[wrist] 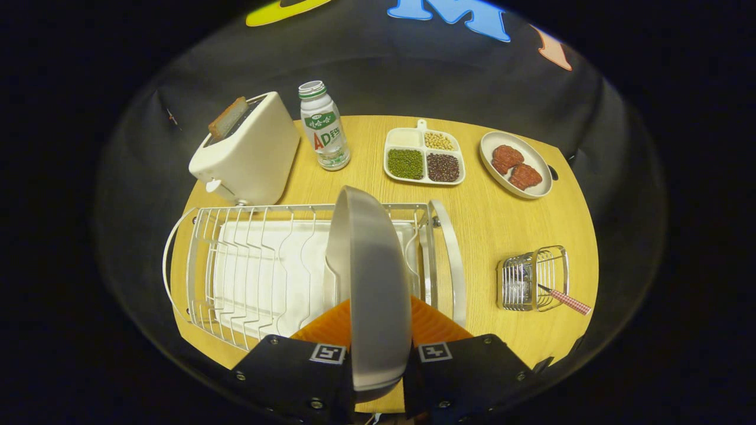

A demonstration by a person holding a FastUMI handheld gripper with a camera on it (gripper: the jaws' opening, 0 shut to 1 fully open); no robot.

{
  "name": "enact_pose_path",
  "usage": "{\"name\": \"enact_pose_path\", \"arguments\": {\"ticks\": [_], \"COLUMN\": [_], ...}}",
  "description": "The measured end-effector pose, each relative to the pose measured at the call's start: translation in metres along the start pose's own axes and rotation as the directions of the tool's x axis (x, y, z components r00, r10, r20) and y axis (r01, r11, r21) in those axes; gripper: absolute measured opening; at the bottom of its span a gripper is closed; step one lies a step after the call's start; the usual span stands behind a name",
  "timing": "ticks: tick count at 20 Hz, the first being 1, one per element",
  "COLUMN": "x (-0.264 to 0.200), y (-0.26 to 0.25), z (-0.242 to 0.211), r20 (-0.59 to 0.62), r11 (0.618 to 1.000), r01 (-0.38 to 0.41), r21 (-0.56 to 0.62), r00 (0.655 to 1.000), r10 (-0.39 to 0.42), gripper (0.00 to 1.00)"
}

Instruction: Take the plate from the dish rack, then take the spoon from the basket and place it into the plate.

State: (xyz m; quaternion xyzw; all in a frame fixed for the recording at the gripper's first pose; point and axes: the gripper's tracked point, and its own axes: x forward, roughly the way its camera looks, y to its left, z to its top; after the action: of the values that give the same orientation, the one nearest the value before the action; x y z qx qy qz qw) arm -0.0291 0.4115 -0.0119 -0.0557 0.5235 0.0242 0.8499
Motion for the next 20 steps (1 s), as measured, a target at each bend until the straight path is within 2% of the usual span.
{"name": "enact_pose_path", "arguments": {"ticks": [5,7,11,16,20], "x": [-0.021,-0.031,-0.059,-0.115,-0.152], "y": [-0.009,-0.01,-0.017,-0.029,-0.054], "z": [0.013,0.02,0.025,0.009,-0.018], "r20": [0.063,0.084,0.129,0.171,0.189], "r11": [0.989,0.987,0.992,1.0,0.997], "r01": [0.142,0.151,0.114,-0.02,-0.078], "r21": [-0.048,-0.054,-0.05,-0.021,-0.013], "r00": [0.988,0.986,0.986,0.985,0.979], "r10": [-0.139,-0.146,-0.107,0.023,0.079], "gripper": [0.3,0.3,0.3,0.3,0.3]}}
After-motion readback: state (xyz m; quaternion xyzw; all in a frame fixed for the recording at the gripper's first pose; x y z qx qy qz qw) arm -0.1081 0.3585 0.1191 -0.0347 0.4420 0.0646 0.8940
